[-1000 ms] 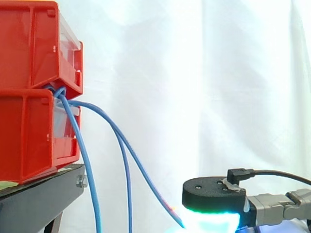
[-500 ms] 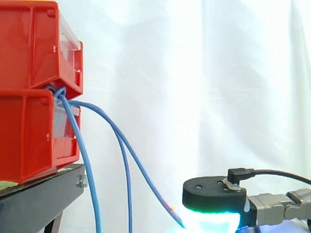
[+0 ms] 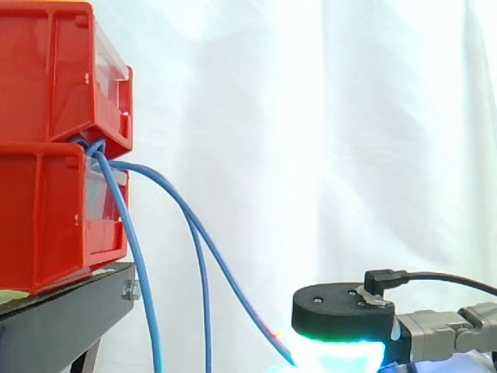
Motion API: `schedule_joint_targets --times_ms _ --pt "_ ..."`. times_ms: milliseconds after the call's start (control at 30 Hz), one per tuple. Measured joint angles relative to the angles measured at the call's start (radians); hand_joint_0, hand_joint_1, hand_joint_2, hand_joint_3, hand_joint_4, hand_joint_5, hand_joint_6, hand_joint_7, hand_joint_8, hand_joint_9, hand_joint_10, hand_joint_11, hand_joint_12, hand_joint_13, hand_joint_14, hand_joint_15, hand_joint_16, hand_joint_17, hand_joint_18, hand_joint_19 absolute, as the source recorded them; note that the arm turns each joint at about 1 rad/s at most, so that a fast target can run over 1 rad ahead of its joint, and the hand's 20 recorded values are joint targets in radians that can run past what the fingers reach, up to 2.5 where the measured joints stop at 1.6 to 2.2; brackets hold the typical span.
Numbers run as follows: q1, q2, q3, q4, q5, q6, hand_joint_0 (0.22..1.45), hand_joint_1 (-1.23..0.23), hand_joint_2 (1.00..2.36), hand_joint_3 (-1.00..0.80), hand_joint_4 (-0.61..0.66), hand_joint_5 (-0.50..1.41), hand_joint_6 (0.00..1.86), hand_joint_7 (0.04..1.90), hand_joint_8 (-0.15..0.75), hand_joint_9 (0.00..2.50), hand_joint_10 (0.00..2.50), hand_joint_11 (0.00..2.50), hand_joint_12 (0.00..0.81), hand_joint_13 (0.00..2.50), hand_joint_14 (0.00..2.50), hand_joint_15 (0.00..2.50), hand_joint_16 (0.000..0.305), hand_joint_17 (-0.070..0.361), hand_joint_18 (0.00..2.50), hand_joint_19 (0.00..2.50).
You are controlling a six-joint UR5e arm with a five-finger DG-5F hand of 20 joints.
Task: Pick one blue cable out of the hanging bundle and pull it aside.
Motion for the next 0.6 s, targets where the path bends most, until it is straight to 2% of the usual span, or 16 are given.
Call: schedule_joint_targets --times_ms 600 --pt "0.000 0.000 0.000 0.000 0.000 0.000 0.48 -0.79 1.42 -0.01 -0.11 -0.01 0.85 1.07 0.268 0.95 0.00 0.05 0.479 0.79 0.02 0.43 0.077 0.173 0.64 0.62"
